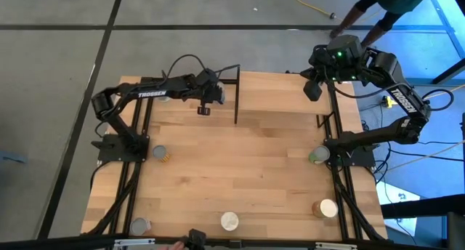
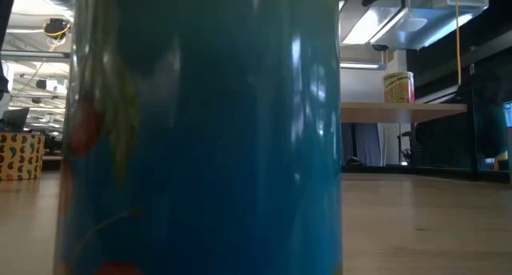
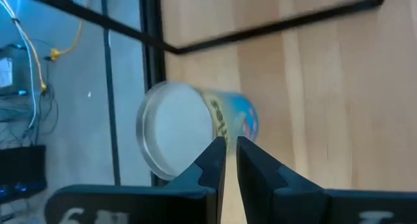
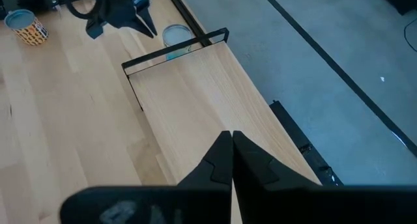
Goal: Pick and place cans onto a shelf
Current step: Put the top blue canned good on the shelf
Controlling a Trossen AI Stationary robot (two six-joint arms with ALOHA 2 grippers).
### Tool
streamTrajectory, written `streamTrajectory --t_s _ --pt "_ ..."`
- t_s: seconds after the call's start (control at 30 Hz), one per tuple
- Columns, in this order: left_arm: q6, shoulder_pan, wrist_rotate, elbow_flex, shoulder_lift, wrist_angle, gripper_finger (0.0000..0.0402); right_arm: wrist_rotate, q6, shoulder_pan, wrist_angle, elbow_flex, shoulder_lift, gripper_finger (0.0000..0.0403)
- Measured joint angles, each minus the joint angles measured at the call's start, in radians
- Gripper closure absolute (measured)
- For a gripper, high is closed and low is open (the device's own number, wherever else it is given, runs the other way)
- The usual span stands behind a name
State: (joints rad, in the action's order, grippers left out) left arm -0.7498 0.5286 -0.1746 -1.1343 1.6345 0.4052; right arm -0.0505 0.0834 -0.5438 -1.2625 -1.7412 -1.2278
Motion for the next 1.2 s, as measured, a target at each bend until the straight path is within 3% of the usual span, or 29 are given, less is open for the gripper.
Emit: streamTrajectory --t_s 0.43,0.63,1.2 --pt "-0.023 0.011 -0.035 0.000 0.049 -0.005 0.0374 0.000 -0.005 0.000 0.000 0.000 0.000 0.0398" --pt "-0.063 -0.011 -0.097 0.000 0.045 -0.003 0.0380 0.000 -0.008 0.000 0.000 0.000 0.000 0.0398" --pt "-0.072 -0.032 -0.098 0.000 0.039 -0.046 0.0380 0.000 -0.005 0.000 0.000 0.000 0.000 0.0398"
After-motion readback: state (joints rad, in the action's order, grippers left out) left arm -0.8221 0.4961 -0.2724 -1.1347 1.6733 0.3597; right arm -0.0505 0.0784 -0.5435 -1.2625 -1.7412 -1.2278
